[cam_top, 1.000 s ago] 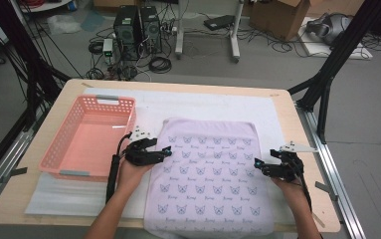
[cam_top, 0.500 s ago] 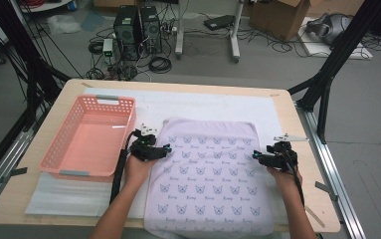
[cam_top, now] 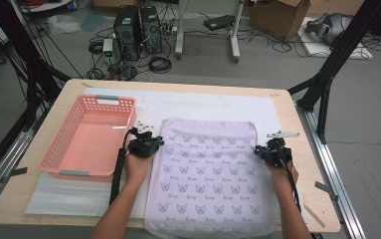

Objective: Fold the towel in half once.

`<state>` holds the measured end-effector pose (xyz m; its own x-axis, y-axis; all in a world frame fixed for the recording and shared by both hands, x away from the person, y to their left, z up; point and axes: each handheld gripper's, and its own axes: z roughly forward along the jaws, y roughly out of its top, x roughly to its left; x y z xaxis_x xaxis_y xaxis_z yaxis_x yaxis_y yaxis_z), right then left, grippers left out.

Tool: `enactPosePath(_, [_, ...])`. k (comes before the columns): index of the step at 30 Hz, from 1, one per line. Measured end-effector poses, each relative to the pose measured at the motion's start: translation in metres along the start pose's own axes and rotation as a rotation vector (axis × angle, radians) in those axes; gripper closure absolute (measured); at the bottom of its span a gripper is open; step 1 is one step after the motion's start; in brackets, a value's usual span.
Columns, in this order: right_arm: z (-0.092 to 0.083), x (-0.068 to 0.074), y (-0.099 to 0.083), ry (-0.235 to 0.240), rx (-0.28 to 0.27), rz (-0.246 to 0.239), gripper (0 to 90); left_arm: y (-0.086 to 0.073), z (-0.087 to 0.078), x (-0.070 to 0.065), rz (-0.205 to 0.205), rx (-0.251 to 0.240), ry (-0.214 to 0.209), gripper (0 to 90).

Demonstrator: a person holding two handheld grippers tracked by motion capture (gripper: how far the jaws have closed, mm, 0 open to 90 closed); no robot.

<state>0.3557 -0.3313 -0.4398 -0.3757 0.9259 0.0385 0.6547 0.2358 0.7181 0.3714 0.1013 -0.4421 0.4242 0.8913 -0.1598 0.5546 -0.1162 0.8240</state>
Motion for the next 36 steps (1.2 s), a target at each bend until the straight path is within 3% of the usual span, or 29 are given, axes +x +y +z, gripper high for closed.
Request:
enactPosePath(4, [-0.006, -0.009, 0.002, 0.033, -0.073, 0.071, 88.2, 0.007, -0.005, 0.001, -0.018, -0.017, -0.013, 86.4])
enactPosePath(9, [-0.019, -0.008, -0.001, 0.048, -0.095, 0.052, 88.2, 0.007, -0.012, -0.002, -0.029, -0.013, -0.058, 86.2])
enactPosePath(12, [-0.027, -0.008, -0.002, 0.059, -0.098, 0.048, 88.2, 0.008, -0.018, -0.008, -0.009, -0.025, -0.061, 86.1])
enactPosePath(22, [-0.033, -0.008, -0.002, 0.072, -0.117, 0.045, 88.1, 0.011, -0.025, -0.016, -0.014, -0.061, -0.091, 86.2])
enactPosePath(25, [-0.038, -0.008, -0.002, 0.083, -0.133, 0.043, 88.1, 0.012, -0.032, -0.017, -0.023, -0.082, -0.121, 86.2])
enactPosePath(29, [-0.049, -0.004, -0.006, 0.104, -0.153, 0.022, 88.1, 0.012, -0.043, -0.024, -0.005, -0.099, -0.163, 86.1])
enactPosePath(36, [-0.072, 0.004, -0.019, 0.134, -0.168, -0.015, 88.1, -0.002, -0.064, -0.029, 0.021, -0.094, -0.196, 86.2])
